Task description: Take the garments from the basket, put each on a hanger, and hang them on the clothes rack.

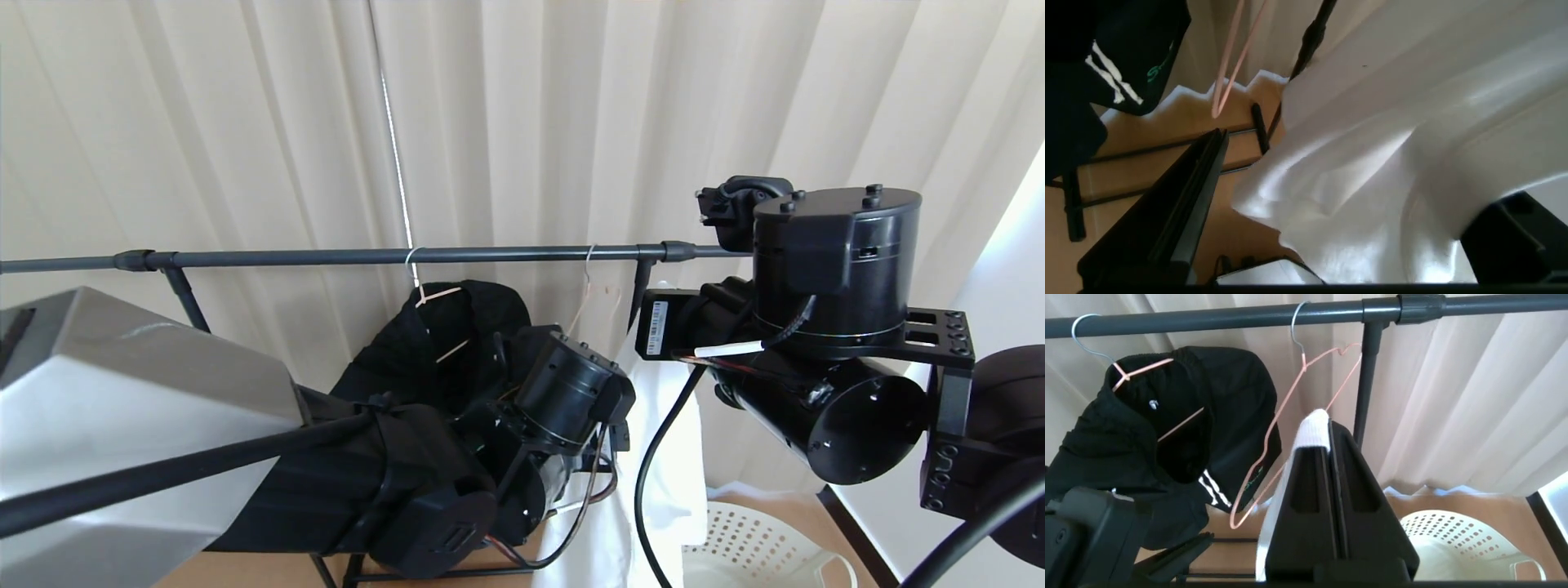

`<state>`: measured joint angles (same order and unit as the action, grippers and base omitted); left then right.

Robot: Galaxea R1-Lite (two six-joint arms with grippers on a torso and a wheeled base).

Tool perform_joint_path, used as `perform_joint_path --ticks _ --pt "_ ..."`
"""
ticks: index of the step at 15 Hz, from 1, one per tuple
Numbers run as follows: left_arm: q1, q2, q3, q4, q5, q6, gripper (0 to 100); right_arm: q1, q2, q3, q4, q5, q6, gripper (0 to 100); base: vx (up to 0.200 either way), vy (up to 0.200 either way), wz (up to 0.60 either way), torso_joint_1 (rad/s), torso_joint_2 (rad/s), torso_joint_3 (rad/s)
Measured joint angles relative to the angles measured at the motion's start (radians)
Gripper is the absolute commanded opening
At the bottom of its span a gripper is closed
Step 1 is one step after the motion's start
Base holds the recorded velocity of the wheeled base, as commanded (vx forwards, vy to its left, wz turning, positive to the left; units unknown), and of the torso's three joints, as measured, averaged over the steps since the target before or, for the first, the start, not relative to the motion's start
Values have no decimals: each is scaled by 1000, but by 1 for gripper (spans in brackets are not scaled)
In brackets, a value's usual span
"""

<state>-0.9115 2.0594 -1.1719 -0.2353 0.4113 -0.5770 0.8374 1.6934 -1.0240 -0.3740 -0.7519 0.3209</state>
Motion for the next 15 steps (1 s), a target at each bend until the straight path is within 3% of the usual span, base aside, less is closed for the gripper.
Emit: perform_joint_path --ticks 15 --pt "82 9 150 -4 19 4 100 -58 -30 1 1 -7 -7 0 0 0 0 0 0 0"
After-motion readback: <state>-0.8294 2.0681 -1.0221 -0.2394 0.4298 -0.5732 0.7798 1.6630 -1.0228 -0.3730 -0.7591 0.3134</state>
